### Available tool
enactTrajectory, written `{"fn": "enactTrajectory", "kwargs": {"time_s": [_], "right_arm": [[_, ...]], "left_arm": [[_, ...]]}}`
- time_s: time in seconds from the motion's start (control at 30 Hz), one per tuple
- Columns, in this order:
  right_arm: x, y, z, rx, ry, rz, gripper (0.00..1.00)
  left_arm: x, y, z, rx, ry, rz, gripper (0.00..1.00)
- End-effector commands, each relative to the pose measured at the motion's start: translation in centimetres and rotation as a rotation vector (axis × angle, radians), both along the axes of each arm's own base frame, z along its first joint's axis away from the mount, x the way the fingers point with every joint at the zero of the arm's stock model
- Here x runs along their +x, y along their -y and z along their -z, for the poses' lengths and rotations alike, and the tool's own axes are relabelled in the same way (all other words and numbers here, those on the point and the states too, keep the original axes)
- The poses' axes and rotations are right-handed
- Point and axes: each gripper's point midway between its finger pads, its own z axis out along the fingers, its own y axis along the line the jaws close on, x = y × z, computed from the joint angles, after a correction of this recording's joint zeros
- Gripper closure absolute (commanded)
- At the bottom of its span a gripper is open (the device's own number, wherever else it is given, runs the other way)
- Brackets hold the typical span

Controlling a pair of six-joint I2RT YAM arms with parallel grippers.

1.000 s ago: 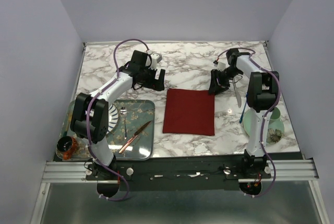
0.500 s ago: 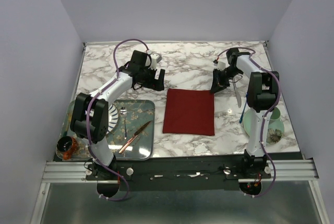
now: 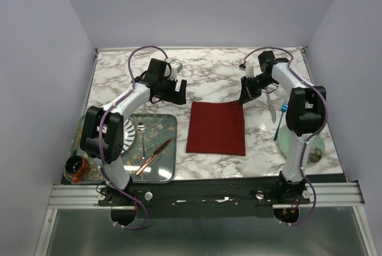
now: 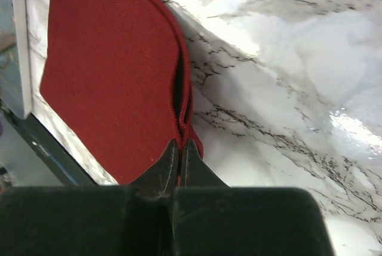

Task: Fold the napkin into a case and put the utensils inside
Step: Fold the lower triangle-folded napkin at the center of the board.

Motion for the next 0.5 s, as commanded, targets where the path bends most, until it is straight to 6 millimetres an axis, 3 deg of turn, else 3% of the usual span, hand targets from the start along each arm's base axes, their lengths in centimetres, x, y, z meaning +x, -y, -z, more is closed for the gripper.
{"fn": "enactTrajectory", "kwargs": {"time_s": [0.0,0.33,0.47], "right_arm": [[-1.0,-0.7,-0.6,-0.064,0.143,-0.150,0.99],[-3.4,-2.7,-0.9,-0.132,0.370,-0.448,0.99],[-5.6,-4.2,-1.3,-0.131,0.472,-0.639,0.99]], "left_arm": [[0.2,-1.0,-1.1,-0.046,-0.016,-0.048,0.01],[0.5,-2.2,-1.3,-0.072,-0.021,-0.097,0.01],[0.4,-2.6,-1.2,-0.077,-0.028,-0.109,0.01]]}}
